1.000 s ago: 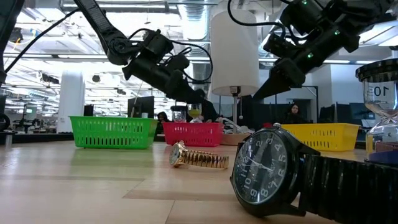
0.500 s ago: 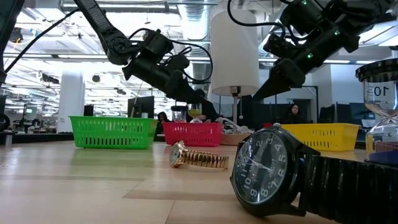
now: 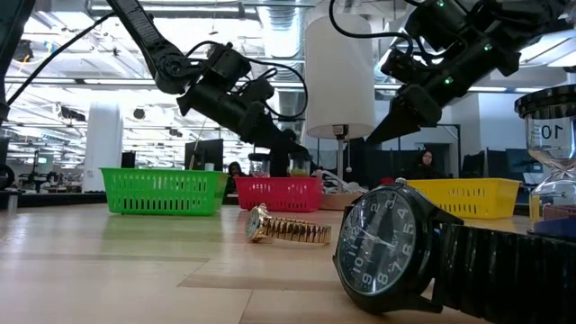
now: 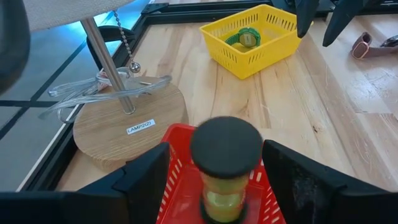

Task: Pick & Place Office items
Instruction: Put the brown watch into the yellow bin

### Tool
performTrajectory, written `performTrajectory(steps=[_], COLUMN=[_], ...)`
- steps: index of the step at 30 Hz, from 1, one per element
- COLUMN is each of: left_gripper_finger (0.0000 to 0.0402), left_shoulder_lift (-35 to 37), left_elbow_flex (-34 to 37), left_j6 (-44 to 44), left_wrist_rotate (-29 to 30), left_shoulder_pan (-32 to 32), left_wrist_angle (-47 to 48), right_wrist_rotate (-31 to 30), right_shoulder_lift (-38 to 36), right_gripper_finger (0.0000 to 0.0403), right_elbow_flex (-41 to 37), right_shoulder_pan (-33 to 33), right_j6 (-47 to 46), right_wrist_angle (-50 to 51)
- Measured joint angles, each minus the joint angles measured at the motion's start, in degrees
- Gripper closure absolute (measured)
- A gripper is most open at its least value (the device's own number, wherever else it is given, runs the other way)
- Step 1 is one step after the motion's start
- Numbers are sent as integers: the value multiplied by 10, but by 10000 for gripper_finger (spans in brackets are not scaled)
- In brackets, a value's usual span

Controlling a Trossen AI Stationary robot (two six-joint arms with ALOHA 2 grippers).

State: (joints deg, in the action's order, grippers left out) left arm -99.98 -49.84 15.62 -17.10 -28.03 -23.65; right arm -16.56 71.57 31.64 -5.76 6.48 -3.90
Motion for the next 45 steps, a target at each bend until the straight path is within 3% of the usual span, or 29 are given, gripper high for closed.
performTrajectory(steps=[14, 31, 41, 45], left_gripper_finger=[162, 175, 187, 192], left_shoulder_lift=[9, 131, 147, 146], left_elbow_flex=[0, 1, 1, 1], left_j6=[0, -7, -26, -26], left_wrist_rotate=[0, -2, -1, -1], left_shoulder_pan=[4, 80, 121, 126], left_wrist_angle=[-36, -25, -10, -7], right_wrist_rotate=[0, 2, 0, 22], right_shoulder_lift=[0, 0, 0, -9], right_gripper_finger=[310, 310, 314, 322], right_elbow_flex=[0, 0, 0, 20], right_shoulder_pan=[-2, 13, 1, 3], right_j6=[-34, -133, -97, -95], right_wrist_angle=[-1, -5, -68, -16])
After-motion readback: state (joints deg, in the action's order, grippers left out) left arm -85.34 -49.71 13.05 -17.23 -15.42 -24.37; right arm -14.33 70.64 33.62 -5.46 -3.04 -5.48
